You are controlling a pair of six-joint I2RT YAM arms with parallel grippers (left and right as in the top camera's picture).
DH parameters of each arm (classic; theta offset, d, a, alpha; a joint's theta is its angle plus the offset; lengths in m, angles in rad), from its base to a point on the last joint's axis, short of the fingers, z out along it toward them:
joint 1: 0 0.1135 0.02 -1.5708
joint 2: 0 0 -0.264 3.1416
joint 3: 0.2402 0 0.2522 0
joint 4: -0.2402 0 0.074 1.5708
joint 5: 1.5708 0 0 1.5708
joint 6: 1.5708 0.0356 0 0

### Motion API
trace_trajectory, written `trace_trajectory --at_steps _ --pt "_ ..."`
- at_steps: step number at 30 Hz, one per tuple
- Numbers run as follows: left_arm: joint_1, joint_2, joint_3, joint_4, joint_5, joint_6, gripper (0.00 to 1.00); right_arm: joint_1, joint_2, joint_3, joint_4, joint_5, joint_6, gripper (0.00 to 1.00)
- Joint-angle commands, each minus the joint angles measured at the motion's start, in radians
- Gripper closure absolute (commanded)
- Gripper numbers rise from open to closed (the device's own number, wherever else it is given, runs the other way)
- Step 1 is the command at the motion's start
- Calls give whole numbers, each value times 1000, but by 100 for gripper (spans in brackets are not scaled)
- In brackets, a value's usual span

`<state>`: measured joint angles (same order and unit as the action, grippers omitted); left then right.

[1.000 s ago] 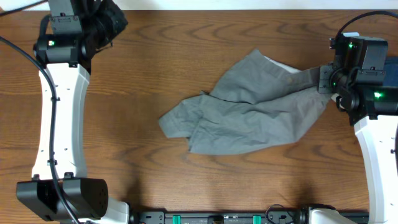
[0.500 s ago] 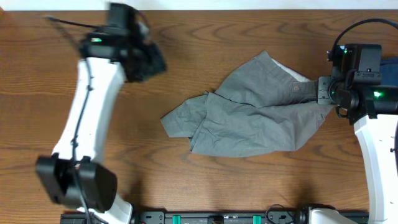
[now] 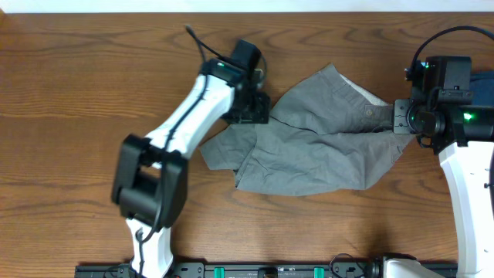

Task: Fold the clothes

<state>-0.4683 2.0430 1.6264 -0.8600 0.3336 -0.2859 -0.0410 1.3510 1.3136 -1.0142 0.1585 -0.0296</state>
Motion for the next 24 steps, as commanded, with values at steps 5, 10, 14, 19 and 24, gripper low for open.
trace_trajectory --at_steps 5,10,14,19,24 --pt "-54 74 -3 62 -2 20 53 -12 2 6 -3 16 41 93" --pt "-48 51 19 65 -3 40 94 -12 2 6 -8 17 44 94" --pt "-10 -16 72 17 -6 65 94 -12 2 6 -8 17 45 94" --pt "90 -169 114 12 -6 64 93 -12 2 6 -8 17 90 97" --pt "174 -282 115 -16 -5 64 93 -12 3 6 -7 17 104 98"
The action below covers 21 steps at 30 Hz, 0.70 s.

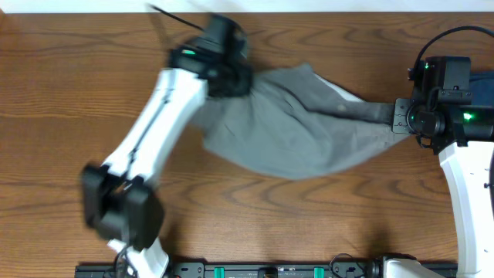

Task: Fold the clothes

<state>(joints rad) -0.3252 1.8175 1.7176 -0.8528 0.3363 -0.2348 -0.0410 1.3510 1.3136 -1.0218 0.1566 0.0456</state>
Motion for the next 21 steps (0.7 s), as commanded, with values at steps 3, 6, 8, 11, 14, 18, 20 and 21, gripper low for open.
trace_trajectory --at_steps 3,6,8,11,14,18,20,21 --pt "26 -52 13 -76 -8 14 92 -12 3 6 -1 18 29 99" --pt "3 -26 -32 -85 -8 14 93 -12 3 6 -6 19 29 99" --pt "-8 -4 -60 -82 -8 14 93 -12 3 6 -16 19 29 99" --pt "-24 37 -82 -89 -8 13 89 -12 3 6 -32 19 28 98" --pt "-49 76 -82 -121 -7 14 88 -12 3 6 -38 19 28 95" --pt "-78 107 -82 -172 -8 14 86 -12 3 6 -42 19 28 94" --pt "-86 111 -82 -187 -8 14 83 -12 3 6 -45 19 28 94" --pt "-89 113 -82 -190 -8 14 83 -12 3 6 -45 19 28 93"
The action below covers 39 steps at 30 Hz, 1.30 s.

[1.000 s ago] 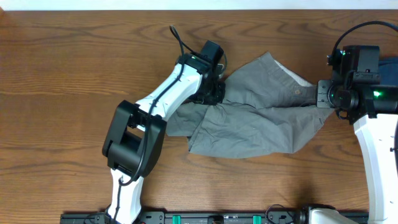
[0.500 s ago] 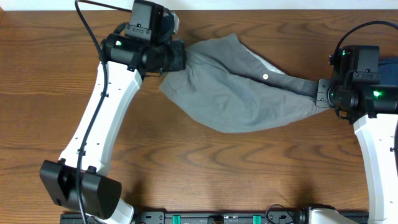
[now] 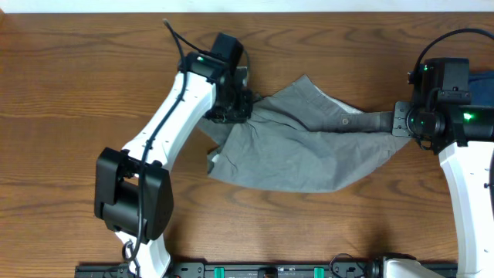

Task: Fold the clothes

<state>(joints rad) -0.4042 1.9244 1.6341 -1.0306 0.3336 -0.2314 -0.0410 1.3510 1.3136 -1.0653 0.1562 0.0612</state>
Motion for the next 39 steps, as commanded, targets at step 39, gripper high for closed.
trace_trajectory --at_steps 39 --pt "273 -180 339 177 -8 12 94 -14 3 6 339 -36 85 91"
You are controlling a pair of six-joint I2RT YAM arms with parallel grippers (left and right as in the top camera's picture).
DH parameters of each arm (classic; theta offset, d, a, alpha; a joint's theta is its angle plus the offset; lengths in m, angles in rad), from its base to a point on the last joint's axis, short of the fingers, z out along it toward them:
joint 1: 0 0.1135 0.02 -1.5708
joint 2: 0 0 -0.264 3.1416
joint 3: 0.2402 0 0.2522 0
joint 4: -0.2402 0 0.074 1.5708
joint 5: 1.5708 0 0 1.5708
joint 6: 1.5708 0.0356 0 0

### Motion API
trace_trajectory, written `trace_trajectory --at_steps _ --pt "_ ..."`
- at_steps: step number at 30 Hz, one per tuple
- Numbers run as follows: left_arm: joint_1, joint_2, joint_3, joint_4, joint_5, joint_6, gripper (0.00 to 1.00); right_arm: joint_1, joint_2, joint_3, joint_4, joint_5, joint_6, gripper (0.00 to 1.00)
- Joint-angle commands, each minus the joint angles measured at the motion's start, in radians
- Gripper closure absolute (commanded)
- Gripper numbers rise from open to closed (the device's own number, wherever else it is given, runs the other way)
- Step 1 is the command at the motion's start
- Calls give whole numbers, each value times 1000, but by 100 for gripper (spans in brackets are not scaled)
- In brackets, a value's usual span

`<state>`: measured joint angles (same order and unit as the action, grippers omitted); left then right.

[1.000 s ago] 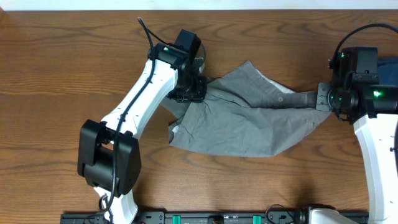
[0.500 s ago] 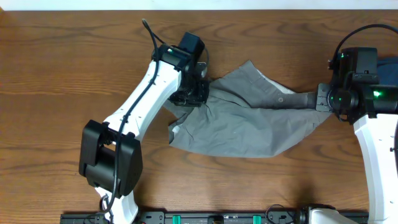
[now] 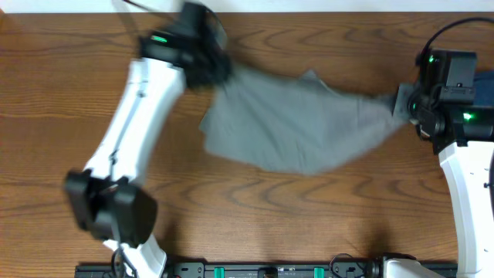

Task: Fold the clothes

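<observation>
A grey pair of shorts (image 3: 297, 123) hangs stretched between both arms above the wooden table (image 3: 62, 100), blurred with motion. My left gripper (image 3: 218, 73) is shut on its left end at the far left-centre. My right gripper (image 3: 395, 104) is shut on its right end near the right edge. The fingertips of both are hidden by cloth and wrist housings.
A blue-and-white object (image 3: 485, 79) peeks in at the right edge behind the right arm. The arm bases and a black rail (image 3: 270, 270) run along the near edge. The left arm's long white link (image 3: 127, 139) crosses the table's left half.
My left gripper has moved farther left and toward the far edge, pulling the shorts tauter and lifting them. My right gripper has shifted slightly toward the far edge, still holding its end.
First the shorts lay crumpled mid-table with both grippers at their ends. Then the left end was lifted and pulled left. Then it was lower and closer in, cloth sagging. Now the shorts are again stretched wide between the arms.
</observation>
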<state>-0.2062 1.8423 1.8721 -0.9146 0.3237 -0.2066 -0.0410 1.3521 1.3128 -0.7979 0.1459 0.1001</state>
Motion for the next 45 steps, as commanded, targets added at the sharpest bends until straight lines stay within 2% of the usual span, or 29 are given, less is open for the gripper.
trace_trajectory --at_steps 1,6,8,10,14,18,21,24,25,28,30,36,41,45 --pt "105 -106 130 139 9 -17 94 -14 2 7 135 -39 57 92" --pt "197 -112 200 405 4 -82 94 -15 2 8 394 -42 114 93" --pt "224 -114 214 422 6 -138 94 -18 1 8 442 -41 122 94" --pt "236 -118 214 378 35 -143 94 -19 0 8 438 -42 124 95" --pt "231 -117 212 161 89 -93 94 -18 0 8 325 -42 124 97" --pt "201 -114 191 -47 88 -59 94 -18 0 8 141 -42 123 99" --pt "165 -114 156 -107 88 -59 94 -18 0 8 -37 -41 123 99" --pt "122 -110 106 -99 87 -56 93 -18 1 8 -196 -38 124 99" --pt "108 -107 92 -89 87 -56 88 -18 1 8 -246 -38 124 99" --pt "69 -79 43 -47 87 -56 60 -18 0 8 -393 -42 124 99" --pt "51 -48 23 -29 87 -56 51 -18 0 8 -484 -42 124 99" --pt "2 93 10 17 110 -61 40 -18 -2 8 -637 -50 165 99" --pt "-34 235 10 124 243 -73 36 -6 -6 8 -695 -180 93 99" --pt "-56 330 10 154 272 -133 36 -3 -15 8 -709 -180 93 99"
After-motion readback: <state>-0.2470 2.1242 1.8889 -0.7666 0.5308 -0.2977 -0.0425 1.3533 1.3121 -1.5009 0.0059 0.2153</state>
